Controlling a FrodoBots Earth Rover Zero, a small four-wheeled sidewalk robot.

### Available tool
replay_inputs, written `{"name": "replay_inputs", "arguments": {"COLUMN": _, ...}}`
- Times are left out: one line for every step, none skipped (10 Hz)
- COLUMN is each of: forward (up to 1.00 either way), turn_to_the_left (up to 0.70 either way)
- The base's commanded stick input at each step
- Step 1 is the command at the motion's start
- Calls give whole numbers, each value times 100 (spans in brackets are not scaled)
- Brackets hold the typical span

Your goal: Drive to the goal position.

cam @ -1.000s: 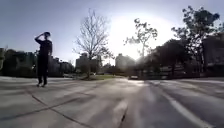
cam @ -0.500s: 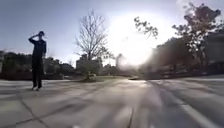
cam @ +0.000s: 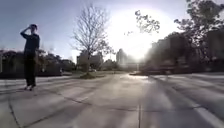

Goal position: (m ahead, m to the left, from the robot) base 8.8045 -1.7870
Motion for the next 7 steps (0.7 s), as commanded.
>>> {"name": "replay_inputs", "arguments": {"forward": 69, "turn_to_the_left": 0}}
{"name": "replay_inputs", "arguments": {"forward": 69, "turn_to_the_left": 0}}
{"name": "replay_inputs", "arguments": {"forward": 69, "turn_to_the_left": 0}}
{"name": "replay_inputs", "arguments": {"forward": 69, "turn_to_the_left": 0}}
{"name": "replay_inputs", "arguments": {"forward": 70, "turn_to_the_left": 0}}
{"name": "replay_inputs", "arguments": {"forward": 70, "turn_to_the_left": 0}}
{"name": "replay_inputs", "arguments": {"forward": 70, "turn_to_the_left": 0}}
